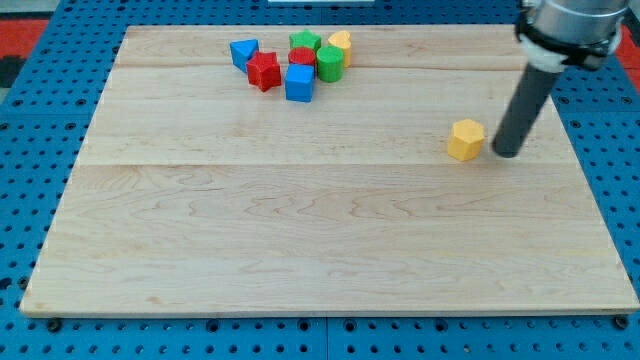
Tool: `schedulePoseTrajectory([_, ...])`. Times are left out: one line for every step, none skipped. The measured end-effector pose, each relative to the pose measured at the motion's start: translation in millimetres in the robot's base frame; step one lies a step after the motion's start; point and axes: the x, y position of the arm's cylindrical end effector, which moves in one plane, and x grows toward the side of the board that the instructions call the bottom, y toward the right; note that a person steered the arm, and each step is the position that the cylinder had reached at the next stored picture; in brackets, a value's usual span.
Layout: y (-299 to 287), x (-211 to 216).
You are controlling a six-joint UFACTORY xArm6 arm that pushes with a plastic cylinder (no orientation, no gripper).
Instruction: Slide the yellow hexagon towards the top left
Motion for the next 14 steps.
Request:
schedulePoseTrajectory([-97.3, -6.5])
schedulePoseTrajectory([-73.0, -37.4])
schedulePoseTrajectory([0.8, -37.4])
schedulePoseTrajectory([-1.7, -66.6])
schedulePoseTrajectory([-99.1, -63.5])
schedulePoseTrajectory([-187.1, -74.0])
schedulePoseTrajectory([-201.2, -97.0])
schedulePoseTrajectory([-189.2, -103.8])
schedulePoseTrajectory([-229.7, -112.6])
schedulePoseTrajectory([-307.3, -115.0])
schedulePoseTrajectory([-308.6, -106.9])
schedulePoseTrajectory([-277.7, -77.1])
schedulePoseTrajectory([-329.2, -77.4])
schedulePoseTrajectory([-379.5, -119.7])
